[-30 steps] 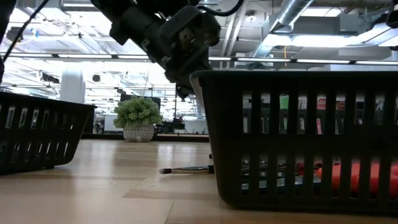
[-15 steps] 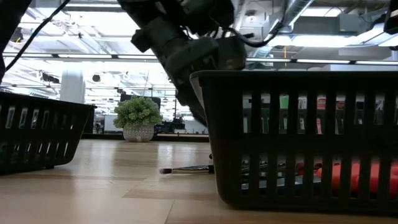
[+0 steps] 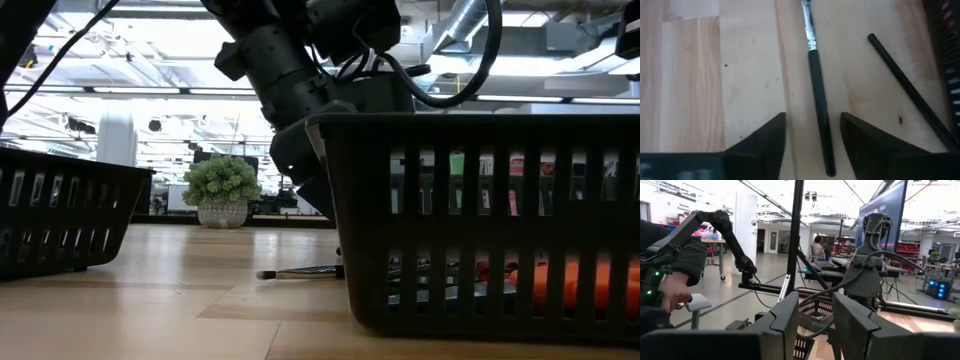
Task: Pick & Place Paint Supplies
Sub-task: Put the black makeup brush into the left black bin
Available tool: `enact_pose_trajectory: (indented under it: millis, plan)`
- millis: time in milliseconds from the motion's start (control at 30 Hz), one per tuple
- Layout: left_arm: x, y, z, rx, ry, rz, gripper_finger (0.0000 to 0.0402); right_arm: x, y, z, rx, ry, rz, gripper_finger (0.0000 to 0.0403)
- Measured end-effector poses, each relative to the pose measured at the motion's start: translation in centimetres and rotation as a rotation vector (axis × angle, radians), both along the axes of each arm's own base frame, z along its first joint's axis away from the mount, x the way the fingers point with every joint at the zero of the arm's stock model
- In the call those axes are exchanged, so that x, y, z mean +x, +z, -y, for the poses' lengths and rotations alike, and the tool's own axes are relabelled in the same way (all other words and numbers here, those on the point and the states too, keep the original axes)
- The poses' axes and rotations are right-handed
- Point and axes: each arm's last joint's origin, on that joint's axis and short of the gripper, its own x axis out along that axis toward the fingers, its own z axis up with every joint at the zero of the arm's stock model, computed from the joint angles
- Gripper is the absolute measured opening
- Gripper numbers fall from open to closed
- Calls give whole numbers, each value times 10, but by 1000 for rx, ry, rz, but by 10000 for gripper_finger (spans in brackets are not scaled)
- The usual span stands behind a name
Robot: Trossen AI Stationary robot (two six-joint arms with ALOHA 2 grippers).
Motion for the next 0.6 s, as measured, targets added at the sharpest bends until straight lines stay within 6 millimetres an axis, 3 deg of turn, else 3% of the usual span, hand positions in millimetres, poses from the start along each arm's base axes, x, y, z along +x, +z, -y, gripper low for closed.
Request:
enact_pose_trajectory:
  millis: [267, 600]
  plan:
    - [-1, -7, 0, -45, -27, -38, 24, 0, 0, 0, 0, 0, 0, 109]
    - [-3, -8, -1, -65, -30, -64, 7, 0, 0, 0, 0, 0, 0, 109]
